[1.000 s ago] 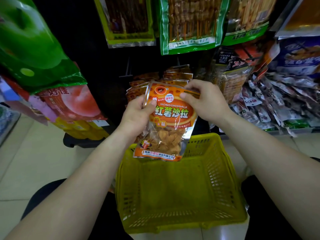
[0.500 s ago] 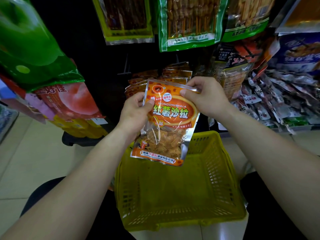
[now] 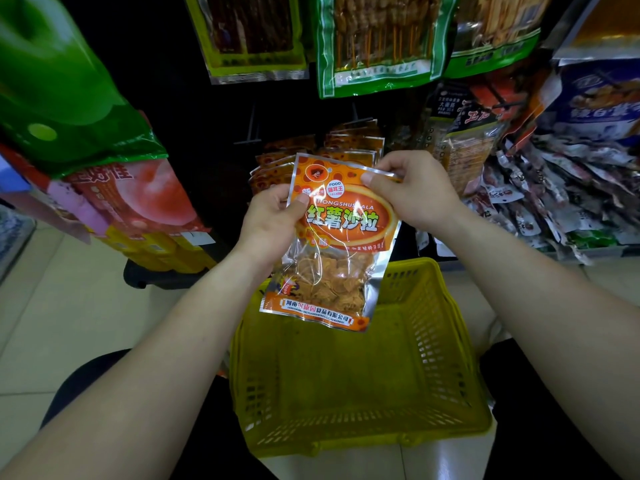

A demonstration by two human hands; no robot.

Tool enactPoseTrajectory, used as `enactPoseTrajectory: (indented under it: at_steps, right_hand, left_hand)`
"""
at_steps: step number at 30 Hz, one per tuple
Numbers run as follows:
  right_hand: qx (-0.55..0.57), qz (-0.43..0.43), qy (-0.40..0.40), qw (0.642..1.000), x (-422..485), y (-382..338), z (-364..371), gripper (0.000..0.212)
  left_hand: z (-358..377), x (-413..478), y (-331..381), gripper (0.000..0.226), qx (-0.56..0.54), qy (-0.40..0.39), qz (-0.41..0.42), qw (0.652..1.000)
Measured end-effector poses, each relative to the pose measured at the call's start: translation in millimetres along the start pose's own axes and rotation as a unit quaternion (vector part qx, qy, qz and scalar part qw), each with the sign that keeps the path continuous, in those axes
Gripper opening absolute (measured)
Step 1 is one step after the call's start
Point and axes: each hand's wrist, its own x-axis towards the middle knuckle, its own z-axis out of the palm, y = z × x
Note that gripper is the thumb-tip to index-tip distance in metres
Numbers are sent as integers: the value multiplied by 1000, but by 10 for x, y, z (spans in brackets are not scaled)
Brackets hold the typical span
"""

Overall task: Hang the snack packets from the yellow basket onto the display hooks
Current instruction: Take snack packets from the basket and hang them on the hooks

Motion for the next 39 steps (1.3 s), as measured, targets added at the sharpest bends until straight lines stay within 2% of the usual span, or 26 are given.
enactPoseTrajectory:
  at_steps: [7, 13, 16, 18, 21, 26, 33, 39]
  right_hand:
    - [-26, 2, -29, 999, -15, -13, -18, 21]
    - [-69, -15, -187, 980, -80, -106, -84, 12]
    - [-112, -38, -180, 977, -84, -173, -95, 9]
    - [-180, -59, -142, 972, -59, -216, -138, 15]
    - [-298, -107, -85, 945, 43, -236, -222, 22]
    - [-413, -99, -88, 901, 392, -67, -160, 31]
    - [-427, -41, -150, 891, 733, 546, 243, 31]
    - [-392, -7, -202, 897, 880, 1053, 687, 29]
  left_hand:
    - [25, -4, -45, 15, 19, 1, 2, 1000]
    - [95, -98, -51, 14, 10, -20, 27, 999]
    - [85, -119, -46, 12, 2, -27, 34, 999]
    - [45, -89, -57, 10, -3, -21, 40, 999]
    - [-41, -38, -144, 16, 54, -5, 38, 998]
    - [-112, 0, -422, 26, 165, -42, -6, 985]
    - [-14, 238, -827, 19, 234, -109, -42, 965]
    - [477, 657, -1201, 24, 274, -151, -74, 947]
